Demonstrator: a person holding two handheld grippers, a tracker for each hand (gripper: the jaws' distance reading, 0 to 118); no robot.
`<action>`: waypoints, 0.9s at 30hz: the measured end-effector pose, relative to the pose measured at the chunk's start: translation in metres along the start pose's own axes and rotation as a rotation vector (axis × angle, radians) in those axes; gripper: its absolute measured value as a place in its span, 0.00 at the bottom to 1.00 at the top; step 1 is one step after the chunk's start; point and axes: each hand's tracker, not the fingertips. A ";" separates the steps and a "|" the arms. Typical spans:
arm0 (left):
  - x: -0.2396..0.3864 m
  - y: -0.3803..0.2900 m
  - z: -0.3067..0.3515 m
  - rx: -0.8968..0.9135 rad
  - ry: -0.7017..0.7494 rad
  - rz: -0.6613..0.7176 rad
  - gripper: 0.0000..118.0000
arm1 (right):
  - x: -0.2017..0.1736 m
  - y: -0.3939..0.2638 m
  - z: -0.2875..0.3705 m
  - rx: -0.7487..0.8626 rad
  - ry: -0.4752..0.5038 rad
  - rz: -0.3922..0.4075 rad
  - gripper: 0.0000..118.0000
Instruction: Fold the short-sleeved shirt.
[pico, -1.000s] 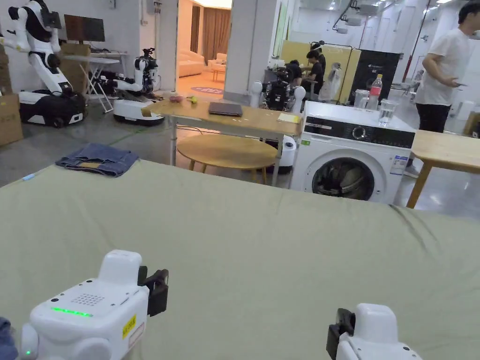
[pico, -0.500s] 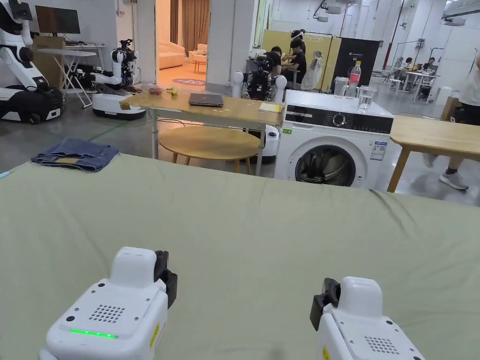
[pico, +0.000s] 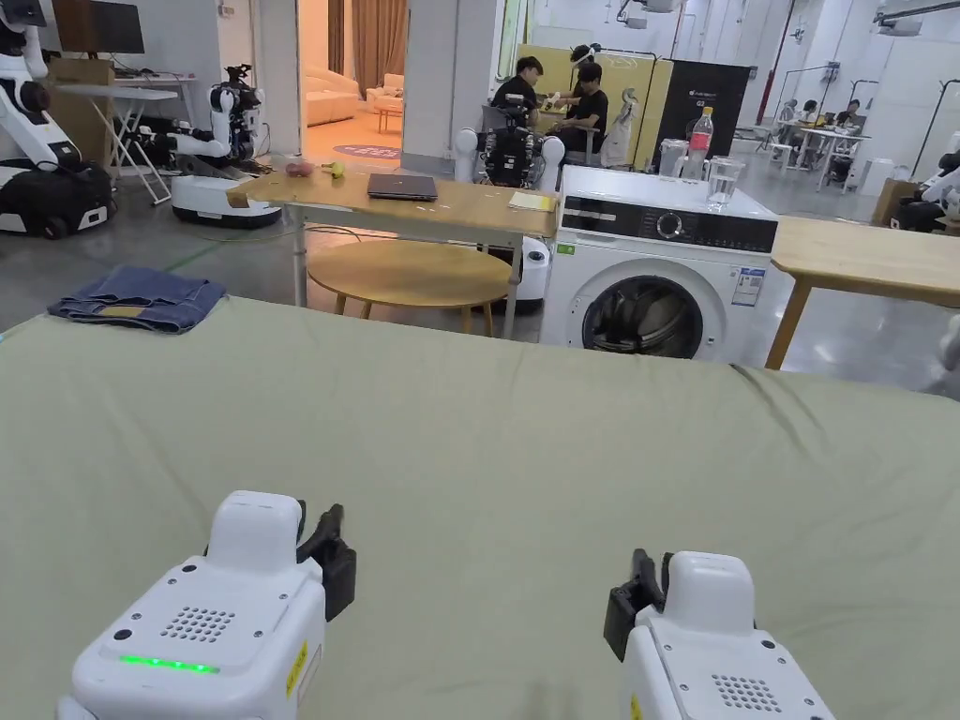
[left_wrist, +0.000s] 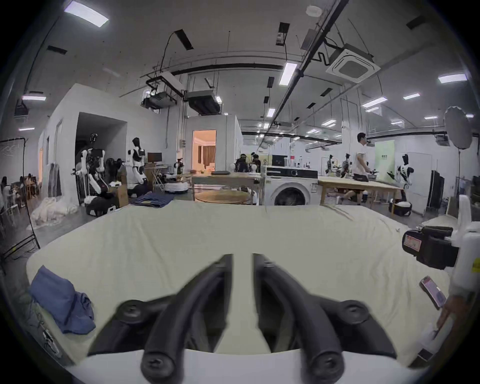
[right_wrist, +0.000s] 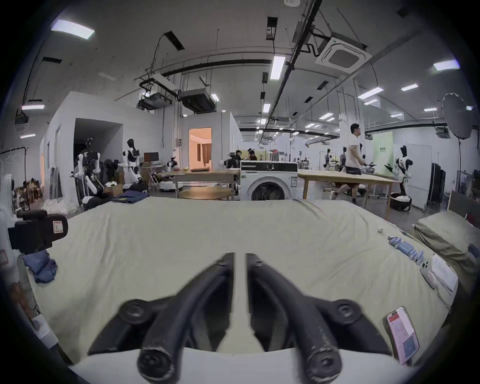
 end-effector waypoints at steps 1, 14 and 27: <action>0.001 0.000 -0.001 -0.001 -0.002 -0.003 0.38 | 0.002 0.000 0.000 -0.006 0.004 -0.005 0.51; -0.007 0.003 0.004 0.018 0.035 0.085 0.72 | 0.011 0.004 -0.002 0.028 -0.041 -0.019 0.86; -0.011 0.002 0.001 0.077 0.015 0.147 0.72 | 0.013 0.001 -0.016 -0.009 -0.091 -0.022 0.86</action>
